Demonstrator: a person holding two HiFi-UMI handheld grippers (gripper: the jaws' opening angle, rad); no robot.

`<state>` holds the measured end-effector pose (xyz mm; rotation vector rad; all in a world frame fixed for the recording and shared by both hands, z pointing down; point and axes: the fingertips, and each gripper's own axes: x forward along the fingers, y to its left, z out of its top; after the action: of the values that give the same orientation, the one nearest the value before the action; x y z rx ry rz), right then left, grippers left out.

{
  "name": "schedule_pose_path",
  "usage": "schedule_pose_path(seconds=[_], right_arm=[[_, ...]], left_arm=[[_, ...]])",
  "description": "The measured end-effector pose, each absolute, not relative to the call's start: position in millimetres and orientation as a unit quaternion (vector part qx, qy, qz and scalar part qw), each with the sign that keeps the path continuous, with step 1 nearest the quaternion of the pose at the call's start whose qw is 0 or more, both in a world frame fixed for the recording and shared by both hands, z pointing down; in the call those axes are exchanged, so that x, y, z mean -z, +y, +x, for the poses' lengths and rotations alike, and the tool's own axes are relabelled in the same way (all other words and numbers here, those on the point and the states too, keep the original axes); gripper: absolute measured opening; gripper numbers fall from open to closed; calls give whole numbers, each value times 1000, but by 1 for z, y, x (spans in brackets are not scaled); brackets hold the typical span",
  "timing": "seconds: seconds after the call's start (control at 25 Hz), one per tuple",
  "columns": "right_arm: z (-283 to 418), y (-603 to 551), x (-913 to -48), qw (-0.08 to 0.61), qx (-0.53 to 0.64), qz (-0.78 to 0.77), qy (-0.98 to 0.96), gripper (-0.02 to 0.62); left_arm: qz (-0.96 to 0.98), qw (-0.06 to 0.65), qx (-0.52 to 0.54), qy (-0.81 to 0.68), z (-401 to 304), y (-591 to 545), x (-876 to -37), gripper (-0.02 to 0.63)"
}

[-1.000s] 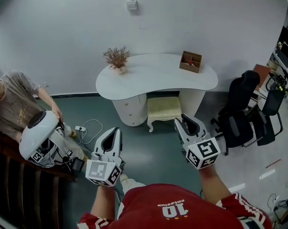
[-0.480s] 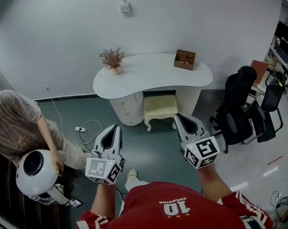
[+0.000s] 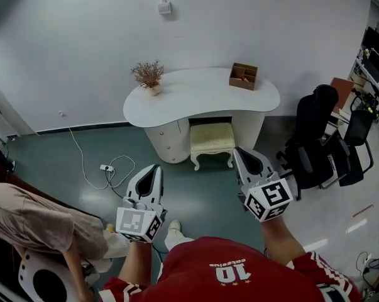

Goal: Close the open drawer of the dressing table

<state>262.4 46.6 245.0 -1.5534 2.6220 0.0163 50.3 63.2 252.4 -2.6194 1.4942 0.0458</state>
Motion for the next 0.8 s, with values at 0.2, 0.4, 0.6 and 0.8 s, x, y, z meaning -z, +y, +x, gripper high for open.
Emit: schedule_pose_path(seconds=[0.2,0.4,0.6,0.8], right_arm=[[261,51,-245,50,-8,-513,857,3],[260,53,-251,51,0,-514,856,3],[256,52,-257,53,6,-515,856,3],[254,51,-261,52,9,-514,856,3]], left_arm=[[-867,63,-9,494,49,68,-258,0],[-863,88,15,498,49,73,-260,0],[-863,74,15,500,42,74,-267,0],[-862,74,22,501,42,76,-267,0]])
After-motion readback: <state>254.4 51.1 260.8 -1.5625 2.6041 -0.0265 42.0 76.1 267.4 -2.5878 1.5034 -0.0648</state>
